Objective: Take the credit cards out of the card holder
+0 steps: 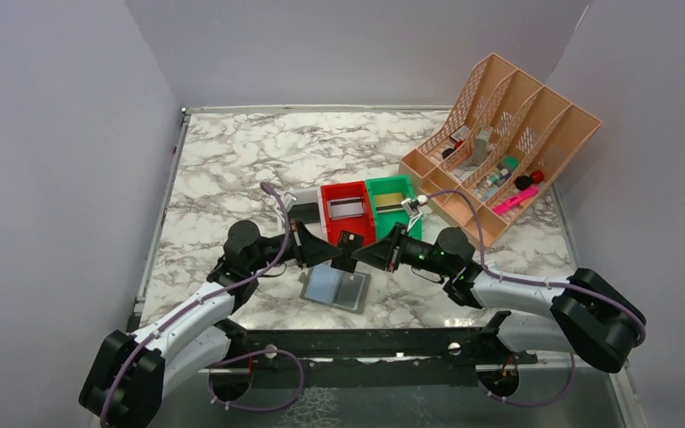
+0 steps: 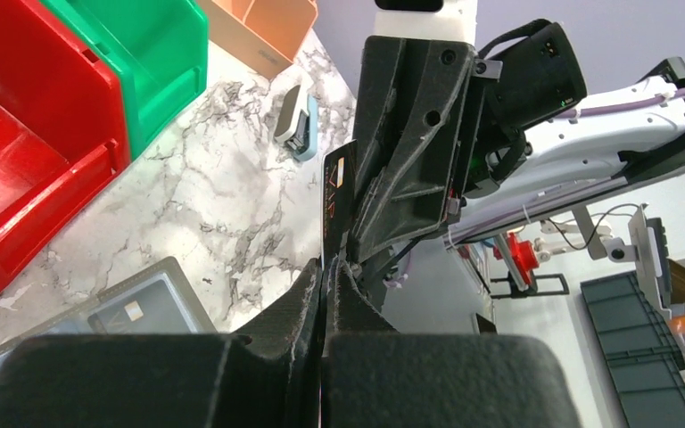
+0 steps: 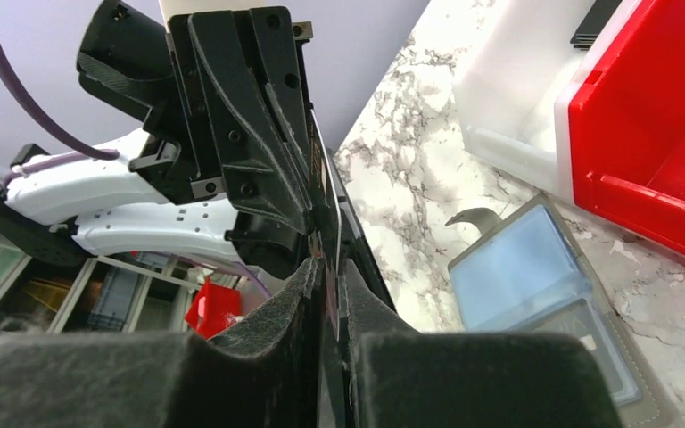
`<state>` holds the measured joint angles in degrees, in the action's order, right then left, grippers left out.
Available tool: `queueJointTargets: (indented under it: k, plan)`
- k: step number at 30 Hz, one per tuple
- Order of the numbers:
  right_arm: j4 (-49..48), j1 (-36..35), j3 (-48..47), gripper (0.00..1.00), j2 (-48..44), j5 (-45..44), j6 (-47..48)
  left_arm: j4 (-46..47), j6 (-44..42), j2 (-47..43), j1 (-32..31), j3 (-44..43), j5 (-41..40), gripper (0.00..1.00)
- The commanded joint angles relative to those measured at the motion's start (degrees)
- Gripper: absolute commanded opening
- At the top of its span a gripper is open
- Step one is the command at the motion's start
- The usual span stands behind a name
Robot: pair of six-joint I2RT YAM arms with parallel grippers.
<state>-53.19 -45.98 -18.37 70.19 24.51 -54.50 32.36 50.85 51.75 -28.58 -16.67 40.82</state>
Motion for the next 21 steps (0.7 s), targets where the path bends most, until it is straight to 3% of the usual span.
queueJointTargets:
  k: [1,3,8,9,11,12,14,16,21]
  plan:
    - [-6.47,0.63,-1.69,0.11,0.55,4.81,-0.53,1.92,-0.78,0.93,2.33,0.15,3.79,0.00]
    - [-7.12,0.62,-2.42,0.05,1.60,5.90,-1.01,2.41,-0.76,1.23,2.46,-0.18,4.69,0.00]
    - [-9.11,0.62,-3.66,0.01,4.32,7.47,-1.50,2.57,-0.66,0.54,2.62,-0.60,5.64,0.03]
    - [-9.01,0.62,-3.70,0.01,4.48,7.20,-1.44,2.55,-0.50,0.34,2.91,-0.55,5.89,0.12]
    - [-7.29,0.64,-4.06,0.01,4.08,6.07,-0.47,2.45,0.42,-0.47,3.77,-0.35,6.24,0.52]
    - [-5.33,0.68,-4.45,0.01,3.62,5.35,0.42,1.95,0.73,-1.27,4.38,-0.16,6.01,0.67]
    - [0.27,0.68,-5.79,0.01,2.36,3.27,2.96,-2.34,-0.65,-2.92,6.17,-0.55,4.61,0.86]
    - [6.01,0.67,-7.37,0.01,1.13,1.45,5.43,-12.58,-5.81,-5.08,7.73,-2.97,0.79,0.98]
    - [20.41,0.67,-13.26,0.01,1.21,-2.80,12.87,-43.68,-16.65,-8.43,8.25,-14.40,-19.67,0.99]
